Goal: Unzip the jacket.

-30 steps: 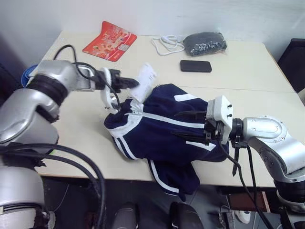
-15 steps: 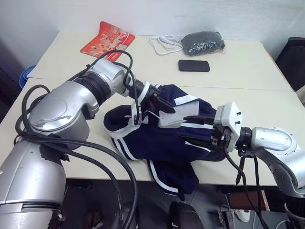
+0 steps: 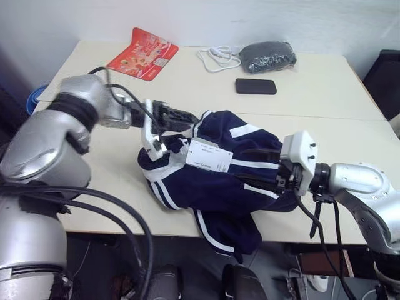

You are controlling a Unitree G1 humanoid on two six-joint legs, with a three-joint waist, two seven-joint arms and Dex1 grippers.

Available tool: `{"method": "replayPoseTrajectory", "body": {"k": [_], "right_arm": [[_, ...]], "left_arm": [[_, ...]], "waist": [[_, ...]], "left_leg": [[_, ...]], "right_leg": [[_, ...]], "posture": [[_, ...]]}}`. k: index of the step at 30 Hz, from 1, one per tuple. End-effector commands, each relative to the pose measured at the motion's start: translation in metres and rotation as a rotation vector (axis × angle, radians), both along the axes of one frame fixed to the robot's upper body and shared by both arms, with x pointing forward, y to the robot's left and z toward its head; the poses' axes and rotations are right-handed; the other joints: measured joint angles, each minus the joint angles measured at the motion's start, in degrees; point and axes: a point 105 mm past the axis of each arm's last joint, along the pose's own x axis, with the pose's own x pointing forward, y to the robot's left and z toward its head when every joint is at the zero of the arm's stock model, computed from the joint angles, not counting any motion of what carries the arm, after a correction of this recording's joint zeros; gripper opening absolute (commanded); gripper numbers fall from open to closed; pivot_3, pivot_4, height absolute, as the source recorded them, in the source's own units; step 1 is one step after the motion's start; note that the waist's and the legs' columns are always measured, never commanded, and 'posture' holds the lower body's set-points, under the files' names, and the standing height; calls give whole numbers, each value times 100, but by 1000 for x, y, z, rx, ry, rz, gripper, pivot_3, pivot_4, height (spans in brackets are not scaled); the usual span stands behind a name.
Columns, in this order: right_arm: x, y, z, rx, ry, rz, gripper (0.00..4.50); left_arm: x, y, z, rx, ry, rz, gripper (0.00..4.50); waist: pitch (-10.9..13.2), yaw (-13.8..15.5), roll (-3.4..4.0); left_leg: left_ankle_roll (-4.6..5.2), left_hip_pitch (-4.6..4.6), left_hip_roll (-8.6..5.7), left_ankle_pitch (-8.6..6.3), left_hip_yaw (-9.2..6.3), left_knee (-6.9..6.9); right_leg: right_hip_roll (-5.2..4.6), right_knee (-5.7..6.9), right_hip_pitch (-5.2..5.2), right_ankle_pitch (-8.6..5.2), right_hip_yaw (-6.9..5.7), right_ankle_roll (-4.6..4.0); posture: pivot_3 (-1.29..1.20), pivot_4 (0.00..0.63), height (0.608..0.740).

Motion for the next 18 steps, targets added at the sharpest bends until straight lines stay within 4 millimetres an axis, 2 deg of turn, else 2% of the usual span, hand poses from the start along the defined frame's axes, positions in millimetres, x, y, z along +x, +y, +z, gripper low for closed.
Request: {"method": "replayPoseTrajectory", "body": {"k": [1, 4, 5, 6, 8, 10, 13, 16, 18], "right_arm": [[8, 2, 5, -38, -49, 24, 2850], [18, 10, 4, -76, -93, 24, 2850], [21, 14, 3, -94, -114, 23, 2850], [23, 17, 1, -107, -129, 24, 2850], [26, 30, -3, -104, -143, 23, 2850], [25, 45, -7, -74, -138, 25, 2850], [24, 62, -11, -12, -113, -2, 3347], [28, 79, -14, 18, -117, -57, 4369], [24, 91, -19, 23, -118, -59, 4483]], "left_arm": [[-1, 27, 15, -236, 180, 164, 2510], [11, 61, 3, -478, 460, 431, 2510], [15, 74, -4, -590, 635, 551, 2510], [13, 76, -11, -661, 804, 588, 2510], [-1, 87, -31, -680, 1264, 635, 2510], [-29, 92, -39, -566, 1538, 531, 2510], [-45, 101, -41, -509, 1676, 510, 2545], [-56, 105, -39, -426, 1734, 498, 2545], [-57, 106, -34, -420, 1748, 507, 2545]], "waist": [[0, -27, 1], [-2, -21, 1], [-4, -21, -2], [-7, -41, -10], [-9, -82, -12], [-9, -158, -13], [-9, -261, -13], [-9, -327, -13], [-9, -343, -13]], "left_leg": [[0, 2, 2, 0, 1, -3], [0, 5, 1, 1, 9, -1], [1, 5, -1, 2, 11, 2], [2, 3, -1, 2, 15, 1], [2, 2, -3, 1, 26, -11], [2, 2, -2, 1, 34, -22], [1, 0, 1, 1, 55, -32], [1, 1, 1, 1, 57, -24], [1, 3, 1, 1, 57, -18]], "right_leg": [[0, 2, -1, 0, -3, 0], [1, 3, 0, 0, -7, 0], [1, 5, 1, 0, -9, 0], [2, 3, 1, 0, -10, 0], [3, 0, -5, 0, -18, 0], [0, 1, -19, 0, -27, 0], [-4, 17, -52, 0, -29, 0], [-14, 53, -66, 0, -30, 0], [-20, 64, -68, 0, -29, 0]], "posture": [[0, 150, 740], [0, 150, 740], [0, 150, 740], [0, 150, 740], [0, 150, 740], [0, 150, 740], [0, 150, 740], [0, 150, 740], [0, 150, 740]]}}
